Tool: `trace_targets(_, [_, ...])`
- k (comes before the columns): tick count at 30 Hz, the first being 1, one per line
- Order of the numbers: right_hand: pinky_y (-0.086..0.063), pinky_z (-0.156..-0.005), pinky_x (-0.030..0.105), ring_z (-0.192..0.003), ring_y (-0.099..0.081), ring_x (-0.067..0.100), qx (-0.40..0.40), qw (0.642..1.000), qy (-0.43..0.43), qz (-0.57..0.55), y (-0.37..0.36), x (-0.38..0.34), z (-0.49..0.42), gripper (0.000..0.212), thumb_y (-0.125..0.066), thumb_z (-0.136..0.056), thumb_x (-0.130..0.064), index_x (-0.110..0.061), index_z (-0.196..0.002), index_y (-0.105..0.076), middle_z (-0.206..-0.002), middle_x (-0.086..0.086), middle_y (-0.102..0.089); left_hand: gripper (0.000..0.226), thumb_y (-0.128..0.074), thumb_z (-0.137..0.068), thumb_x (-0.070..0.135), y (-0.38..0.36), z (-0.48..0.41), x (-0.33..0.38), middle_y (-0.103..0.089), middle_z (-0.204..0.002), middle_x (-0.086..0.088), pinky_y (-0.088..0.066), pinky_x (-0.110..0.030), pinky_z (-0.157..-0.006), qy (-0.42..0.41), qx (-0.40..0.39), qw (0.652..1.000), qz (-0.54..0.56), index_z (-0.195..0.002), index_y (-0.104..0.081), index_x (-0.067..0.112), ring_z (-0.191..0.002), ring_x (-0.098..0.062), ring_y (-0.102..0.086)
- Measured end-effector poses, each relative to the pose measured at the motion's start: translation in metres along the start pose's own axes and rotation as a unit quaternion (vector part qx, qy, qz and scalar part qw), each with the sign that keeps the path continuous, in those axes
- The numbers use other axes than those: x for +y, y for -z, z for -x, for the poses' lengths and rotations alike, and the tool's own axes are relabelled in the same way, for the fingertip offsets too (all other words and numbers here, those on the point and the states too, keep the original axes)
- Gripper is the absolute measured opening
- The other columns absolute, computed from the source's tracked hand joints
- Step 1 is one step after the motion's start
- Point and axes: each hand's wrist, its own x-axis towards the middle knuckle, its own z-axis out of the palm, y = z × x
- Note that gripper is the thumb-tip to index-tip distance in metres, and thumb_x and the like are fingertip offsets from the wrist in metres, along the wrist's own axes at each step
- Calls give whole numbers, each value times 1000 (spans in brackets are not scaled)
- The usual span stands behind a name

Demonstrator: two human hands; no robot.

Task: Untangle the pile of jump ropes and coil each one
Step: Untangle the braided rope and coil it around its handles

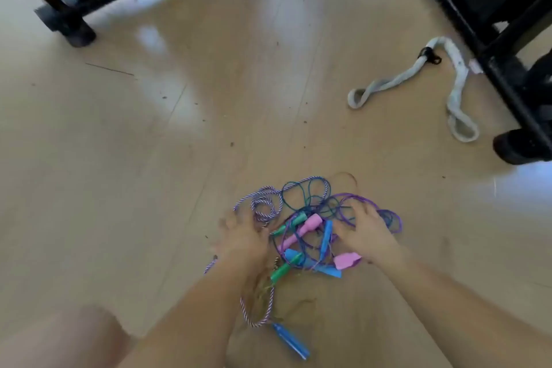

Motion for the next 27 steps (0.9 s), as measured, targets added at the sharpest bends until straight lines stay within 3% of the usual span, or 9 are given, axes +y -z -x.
trace_targets(3, [-21, -120, 60, -153, -8, 39, 16, 991, -132, 36, -17, 28, -26, 101, -62, -70, -83, -43, -155, -24, -162, 17, -15, 110, -48, -73, 91, -32, -32, -29, -14, -163, -27, -18, -57, -122, 171, -7, 982, 74, -158, -11, 31, -150, -48, -13])
trace_targets(5, [-12, -121, 64, -155, 8, 41, 4, 984, -174, 37, -18, 38, -34, 126, -51, -53, -98, -44, -159, -11, -167, 17, 1, 134, -47, -46, 105, -48, -40, -46, -19, -161, -28, -23, -60, -120, 244, -10, 959, 147, -155, -10, 36, -146, -52, -22])
trace_targets(8, [-4, -124, 59, -154, 11, 45, -14, 982, -187, 10, -26, 48, -43, 133, -49, -45, -99, -47, -159, -6, -167, 23, 6, 132, -48, -43, 103, -77, -34, -50, -15, -159, -28, -28, -60, -117, 283, -22, 935, 212, -155, -5, 46, -141, -55, -28])
trace_targets(10, [-8, -124, 55, -154, 2, 44, -9, 984, -180, 7, -35, 49, -44, 124, -49, -50, -98, -48, -158, -14, -166, 24, -7, 114, -40, -60, 100, -86, -33, -46, -23, -157, -29, -25, -60, -118, 281, -8, 935, 215, -156, -8, 47, -141, -53, -29])
trace_targets(13, [-28, -117, 53, -148, -21, 40, 28, 991, -130, 11, -46, 41, -35, 98, -52, -65, -94, -53, -151, -30, -160, 13, -27, 89, -24, -82, 89, -83, -32, -28, -36, -150, -28, -23, -55, -118, 238, 17, 951, 198, -158, -17, 43, -137, -49, -37])
trace_targets(18, [-38, -115, 46, -135, -49, 27, -31, 990, -85, -110, -62, 8, -7, 68, -58, -81, -79, -45, -139, -54, -141, 1, -52, 70, -31, -97, 71, -86, -23, 22, -42, -149, -21, -25, -46, -119, 92, -21, 969, 227, -159, -21, 41, -140, -41, -40])
trace_targets(20, [-50, -107, 44, -114, -68, 13, -68, 951, -116, -278, -75, -7, 1, 42, -64, -84, -71, -45, -117, -69, -119, -11, -72, 61, -30, -98, 64, -96, -20, 34, -50, -149, -13, -31, -46, -119, 45, -35, 954, 296, -155, -30, 45, -137, -34, -47])
trace_targets(22, [-57, -99, 47, -101, -74, 12, -90, 905, -130, -396, -84, -13, 4, 35, -67, -83, -68, -47, -111, -70, -105, -12, -78, 53, -30, -97, 58, -104, -14, 46, -59, -144, -2, -39, -48, -115, 34, -69, 917, 391, -149, -37, 48, -129, -28, -57])
trace_targets(27, [-57, -91, 46, -102, -73, 15, -104, 876, -134, -451, -53, -8, 14, 35, -68, -89, -57, -51, -122, -58, -110, -16, -76, 41, -39, -93, 60, -116, -9, 71, -68, -132, 8, -49, -50, -106, -10, -134, 832, 539, -133, -46, 64, -118, -20, -68])
